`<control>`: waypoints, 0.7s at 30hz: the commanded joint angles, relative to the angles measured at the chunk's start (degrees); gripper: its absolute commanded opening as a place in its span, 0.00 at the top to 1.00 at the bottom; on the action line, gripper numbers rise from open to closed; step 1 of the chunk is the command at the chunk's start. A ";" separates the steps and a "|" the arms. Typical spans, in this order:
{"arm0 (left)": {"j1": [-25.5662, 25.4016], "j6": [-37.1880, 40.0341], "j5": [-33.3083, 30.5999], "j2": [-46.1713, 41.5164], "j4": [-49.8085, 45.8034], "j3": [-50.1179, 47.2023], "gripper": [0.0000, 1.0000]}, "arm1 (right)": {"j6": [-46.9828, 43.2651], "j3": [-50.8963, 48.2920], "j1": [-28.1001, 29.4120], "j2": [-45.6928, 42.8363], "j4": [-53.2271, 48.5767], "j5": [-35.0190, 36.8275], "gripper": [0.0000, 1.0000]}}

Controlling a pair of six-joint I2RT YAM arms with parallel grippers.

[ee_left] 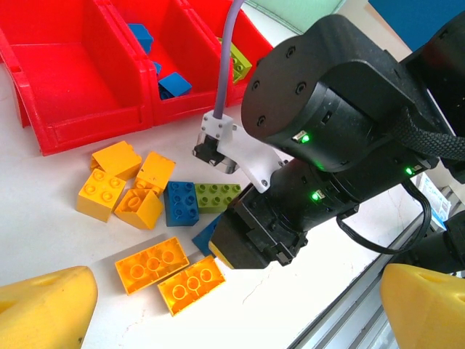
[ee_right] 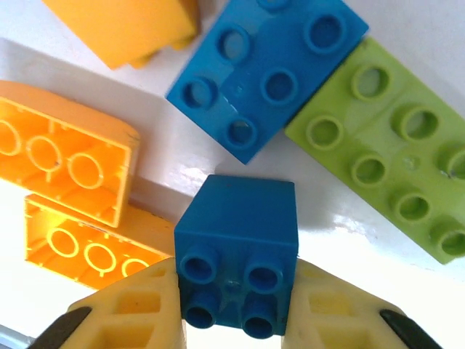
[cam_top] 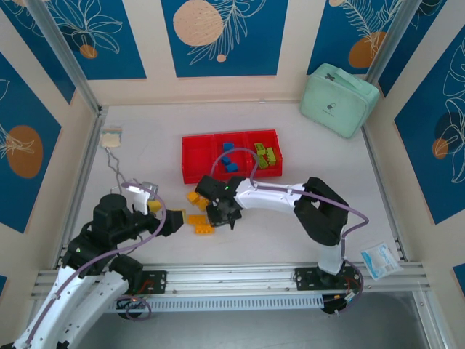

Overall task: Sort the legos into containers by color
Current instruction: Pick up the lego from the bottom-center of the table, then place the lego in the container.

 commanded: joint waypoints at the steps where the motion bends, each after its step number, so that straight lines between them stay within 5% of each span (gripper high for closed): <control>1: -0.69 -0.37 -0.34 -0.14 0.00 -0.08 0.01 | -2.59 1.81 0.67 -0.09 -1.18 0.23 0.76; 9: -0.71 -0.28 -0.46 0.00 -0.10 0.03 0.01 | -9.42 6.23 -2.50 -7.80 -4.35 5.19 0.79; 21: -0.75 -0.13 0.18 -0.48 -0.01 0.07 0.01 | -19.66 21.84 -21.32 -1.09 -0.45 -1.50 0.80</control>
